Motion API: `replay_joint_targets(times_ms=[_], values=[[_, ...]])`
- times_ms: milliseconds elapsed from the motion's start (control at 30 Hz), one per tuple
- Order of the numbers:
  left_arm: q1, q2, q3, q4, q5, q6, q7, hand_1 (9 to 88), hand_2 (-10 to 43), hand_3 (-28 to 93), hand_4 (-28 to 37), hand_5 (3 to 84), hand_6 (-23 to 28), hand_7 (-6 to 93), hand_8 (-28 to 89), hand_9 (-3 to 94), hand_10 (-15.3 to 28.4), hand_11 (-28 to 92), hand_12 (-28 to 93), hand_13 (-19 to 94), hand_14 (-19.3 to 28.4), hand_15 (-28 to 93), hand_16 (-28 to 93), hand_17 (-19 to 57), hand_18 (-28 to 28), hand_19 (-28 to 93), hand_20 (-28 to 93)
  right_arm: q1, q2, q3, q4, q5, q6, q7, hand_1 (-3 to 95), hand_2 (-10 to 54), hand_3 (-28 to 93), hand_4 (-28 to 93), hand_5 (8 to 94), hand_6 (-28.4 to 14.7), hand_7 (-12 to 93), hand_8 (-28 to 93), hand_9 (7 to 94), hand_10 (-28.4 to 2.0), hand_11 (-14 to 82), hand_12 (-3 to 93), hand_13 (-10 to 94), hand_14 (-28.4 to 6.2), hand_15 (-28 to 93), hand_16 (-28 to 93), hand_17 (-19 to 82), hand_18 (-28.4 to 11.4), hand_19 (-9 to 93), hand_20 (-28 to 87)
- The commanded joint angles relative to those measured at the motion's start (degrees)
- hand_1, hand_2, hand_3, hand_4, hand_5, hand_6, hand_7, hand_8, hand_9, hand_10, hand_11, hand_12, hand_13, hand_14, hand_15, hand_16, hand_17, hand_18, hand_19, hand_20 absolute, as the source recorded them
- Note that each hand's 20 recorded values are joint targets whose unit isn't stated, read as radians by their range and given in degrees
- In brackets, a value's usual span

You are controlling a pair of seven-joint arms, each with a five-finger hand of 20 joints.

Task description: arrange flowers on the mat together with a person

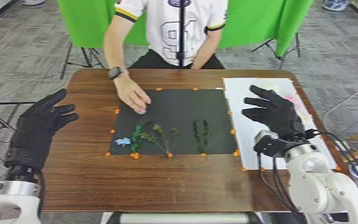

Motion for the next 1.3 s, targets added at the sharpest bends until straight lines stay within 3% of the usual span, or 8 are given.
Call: replay_joint_targets(times_ms=[33,167,300,567,1100,1300], values=[[0.8,0.04,0.16,0.17,-0.25,-0.06,-0.31,24.6,4.6,80,-27.3,33.4,6.9,18.4,-12,32.0,18.9,36,9,23,25.7,64,-13,-8.1,22.7,54,10,-1.2,0.1,0.2,-0.1,-0.4,0.2,-0.3,21.8,5.6,77,-25,46.7,-0.2,18,-13,49.3,-16.8,19.4,14.4,40,-20.5,54,9,6,-26.8,49,18],[0.5,-0.13,0.13,0.18,-0.03,-0.20,-0.83,24.6,4.6,80,-27.2,33.3,6.9,18.4,-12,32.0,18.9,36,9,23,25.7,64,-13,-8.1,22.8,54,10,-1.1,0.1,0.3,-0.1,-0.4,0.2,-0.3,21.8,5.6,77,-25,46.7,-0.2,18,-13,49.3,-16.8,19.4,14.4,40,-20.5,54,9,6,-26.8,49,18],[0.8,0.12,0.21,0.23,-0.39,0.07,-0.03,24.6,4.6,80,-27.2,33.3,6.9,18.3,-12,32.0,18.9,36,10,23,25.7,64,-13,-8.1,22.7,54,10,-0.8,0.2,0.2,0.0,-0.3,0.0,-0.5,21.8,5.6,77,-25,46.7,-0.2,18,-13,49.3,-16.8,19.5,14.4,40,-20.5,54,9,6,-26.8,49,18],[-0.2,0.23,0.53,0.47,-0.22,-0.02,-0.30,24.7,4.6,80,-27.2,33.3,7.0,18.3,-12,32.0,18.9,36,9,23,25.6,64,-13,-8.2,22.8,54,10,-0.1,0.3,-0.2,0.2,-0.5,0.1,-0.4,21.8,5.6,77,-25,46.7,-0.2,18,-13,49.4,-16.7,19.5,14.4,40,-20.6,54,9,6,-26.8,49,18],[0.3,0.39,0.43,0.34,-0.44,0.21,-0.01,24.7,4.6,80,-27.1,33.3,6.9,18.3,-12,32.0,18.9,36,9,23,25.7,64,-13,-8.2,22.7,54,10,0.3,0.6,-0.2,0.3,-2.5,0.0,-0.2,21.9,5.6,77,-25,46.8,-0.1,18,-13,49.6,-16.7,19.6,14.4,40,-20.6,54,9,6,-26.9,49,18],[0.4,0.38,0.38,0.23,-0.39,0.28,-0.05,24.7,4.6,80,-27.1,33.3,7.0,18.3,-12,32.0,18.9,36,9,23,25.7,64,-13,-8.2,22.8,54,10,0.8,2.6,-0.4,0.1,-10.3,3.6,1.4,22.5,4.8,77,-25,46.7,-0.1,18,-13,49.4,-16.5,19.5,14.4,41,-20.4,55,9,9,-27.0,53,19]])
